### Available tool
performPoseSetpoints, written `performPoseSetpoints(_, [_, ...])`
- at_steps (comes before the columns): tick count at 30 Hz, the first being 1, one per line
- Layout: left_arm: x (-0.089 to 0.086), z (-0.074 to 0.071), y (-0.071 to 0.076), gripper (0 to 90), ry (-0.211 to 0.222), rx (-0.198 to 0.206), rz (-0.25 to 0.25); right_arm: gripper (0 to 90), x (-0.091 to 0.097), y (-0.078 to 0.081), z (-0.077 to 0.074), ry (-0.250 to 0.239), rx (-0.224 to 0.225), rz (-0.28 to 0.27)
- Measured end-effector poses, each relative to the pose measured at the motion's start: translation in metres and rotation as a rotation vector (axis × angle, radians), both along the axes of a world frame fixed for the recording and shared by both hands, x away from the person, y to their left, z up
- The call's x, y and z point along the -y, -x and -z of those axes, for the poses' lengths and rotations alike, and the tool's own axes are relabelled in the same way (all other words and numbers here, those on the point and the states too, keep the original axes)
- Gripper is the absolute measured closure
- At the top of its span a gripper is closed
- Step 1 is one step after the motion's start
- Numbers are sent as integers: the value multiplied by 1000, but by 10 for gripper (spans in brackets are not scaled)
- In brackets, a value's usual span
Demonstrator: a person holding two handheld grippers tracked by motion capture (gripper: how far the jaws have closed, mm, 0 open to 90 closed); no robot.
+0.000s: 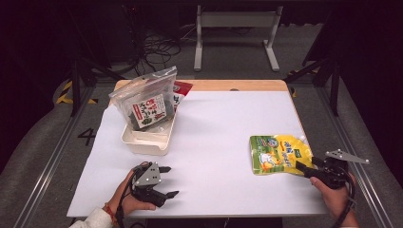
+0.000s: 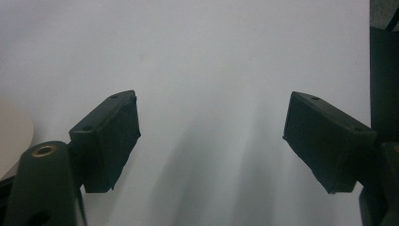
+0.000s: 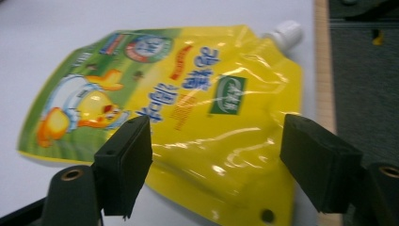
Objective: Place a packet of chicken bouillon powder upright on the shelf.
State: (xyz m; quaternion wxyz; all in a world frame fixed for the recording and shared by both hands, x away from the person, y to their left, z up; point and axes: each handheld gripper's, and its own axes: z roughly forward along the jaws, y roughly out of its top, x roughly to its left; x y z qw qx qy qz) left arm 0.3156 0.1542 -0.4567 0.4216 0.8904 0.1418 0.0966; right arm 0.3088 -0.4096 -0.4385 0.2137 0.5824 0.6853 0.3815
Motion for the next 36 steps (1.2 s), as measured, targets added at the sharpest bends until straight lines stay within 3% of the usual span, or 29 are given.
performPoseSetpoints(1, [0, 0, 0, 193, 3, -2, 0, 237, 4, 2, 4, -20, -27, 4])
performPoseSetpoints(6, [1, -1, 0, 192, -2, 2, 6, 212, 5, 4, 5, -41, -51, -4])
performPoseSetpoints(8, [1, 0, 0, 192, -1, 1, 8, 209, 6, 5, 5, -55, -50, -11])
performPoseSetpoints(11, [2, 0, 0, 192, -5, 0, 11, 213, 10, 4, 8, -115, -46, -12])
performPoseSetpoints(17, [4, 1, 0, 193, -7, -1, 13, 241, 6, -3, 9, -133, -34, -55])
performPoseSetpoints(18, [4, 1, -1, 193, -18, 0, 19, 264, 2, -7, 10, -149, -36, -91])
performPoseSetpoints(20, [4, 1, -1, 193, -18, 0, 19, 251, -2, -10, 12, -152, -38, -103])
performPoseSetpoints(31, [9, 3, -2, 192, -20, -11, 27, 186, -15, -22, 14, -122, -55, -67])
performPoseSetpoints(33, [11, 3, -2, 192, -30, -9, 37, 218, -17, -25, 13, -97, -70, -66])
performPoseSetpoints(36, [13, 3, -2, 192, -30, -11, 35, 346, -18, -25, 12, -31, -74, -62])
